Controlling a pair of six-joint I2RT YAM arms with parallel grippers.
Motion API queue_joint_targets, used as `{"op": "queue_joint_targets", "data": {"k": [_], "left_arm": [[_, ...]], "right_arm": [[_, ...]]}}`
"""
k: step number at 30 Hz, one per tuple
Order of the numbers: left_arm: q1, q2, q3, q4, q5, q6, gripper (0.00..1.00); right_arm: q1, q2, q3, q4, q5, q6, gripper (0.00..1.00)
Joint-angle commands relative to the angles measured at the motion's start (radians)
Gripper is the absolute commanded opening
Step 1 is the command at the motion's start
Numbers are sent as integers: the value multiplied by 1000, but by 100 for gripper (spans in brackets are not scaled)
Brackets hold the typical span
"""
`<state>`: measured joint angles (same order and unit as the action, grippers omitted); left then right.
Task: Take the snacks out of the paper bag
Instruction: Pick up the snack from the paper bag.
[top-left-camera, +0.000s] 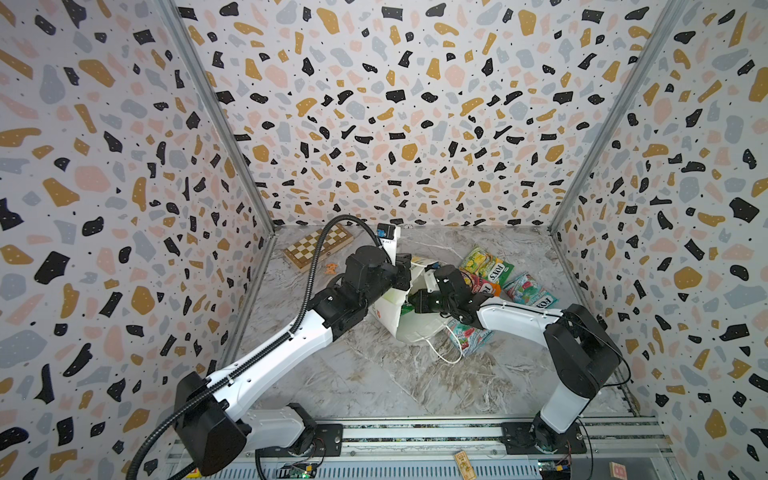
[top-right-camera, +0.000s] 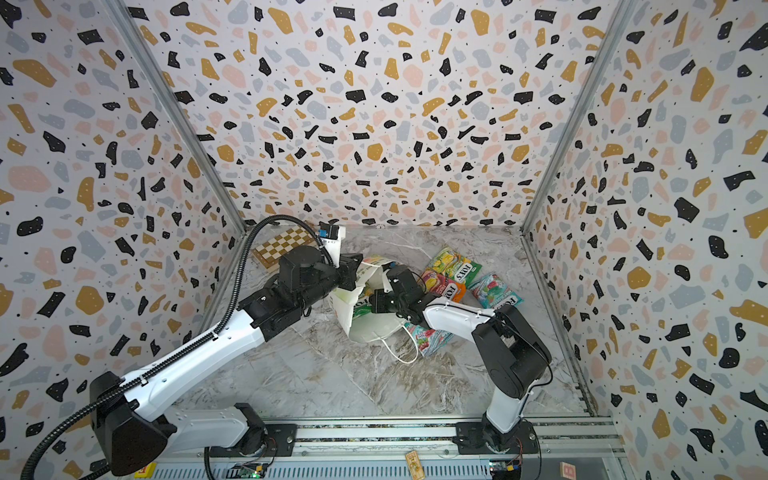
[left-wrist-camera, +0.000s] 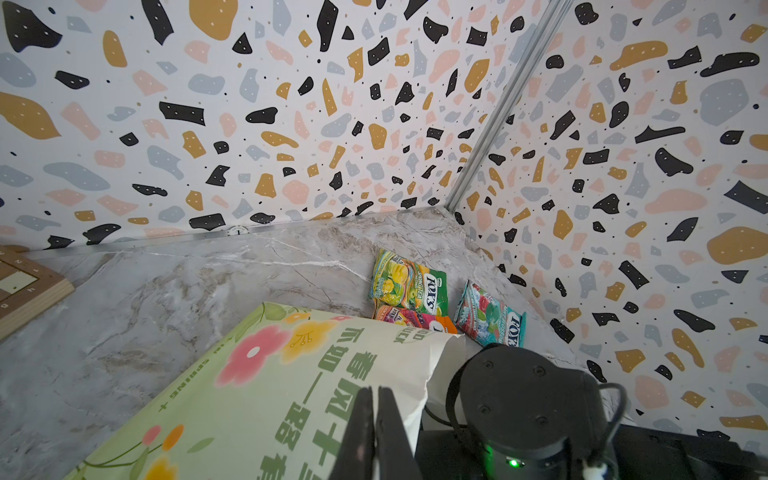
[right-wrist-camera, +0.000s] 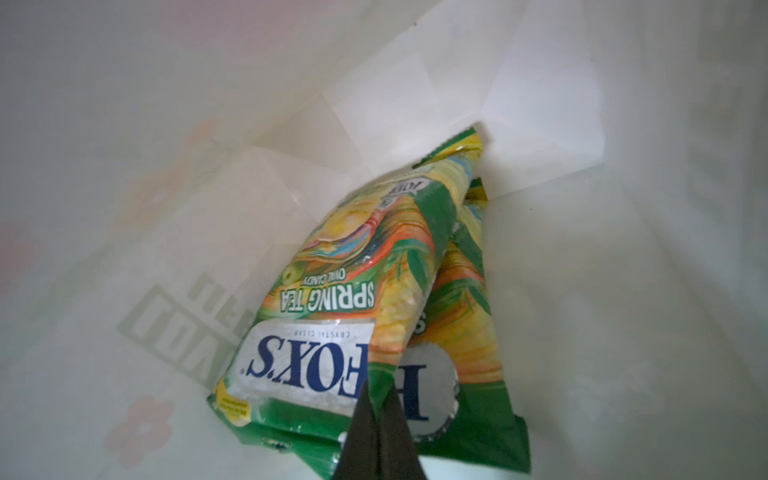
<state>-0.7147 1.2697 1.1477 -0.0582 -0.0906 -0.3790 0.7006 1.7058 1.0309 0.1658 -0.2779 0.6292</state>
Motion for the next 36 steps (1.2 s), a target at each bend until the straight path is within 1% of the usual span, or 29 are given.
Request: {"op": "queue_joint_targets", "data": {"k": [1, 8, 17, 29, 36], "left_arm": [[-2, -10, -8, 49, -26, -3, 0], [-2, -6, -8, 40, -68, -8, 0], [-2, -3, -9, 39, -91, -12, 0], [-2, -3, -12, 39, -104, -14, 0], [-2, 0, -10, 43, -106, -18, 0]], "right_arm": [[-5, -91, -5, 51, -60, -32, 0], [-4, -179, -23, 50, -95, -67, 0], [-4, -300, -25, 10, -118, -117, 0], [-26, -479, -8, -76, -90, -166, 0], [-33, -577, 37, -149, -82, -204, 0]]}}
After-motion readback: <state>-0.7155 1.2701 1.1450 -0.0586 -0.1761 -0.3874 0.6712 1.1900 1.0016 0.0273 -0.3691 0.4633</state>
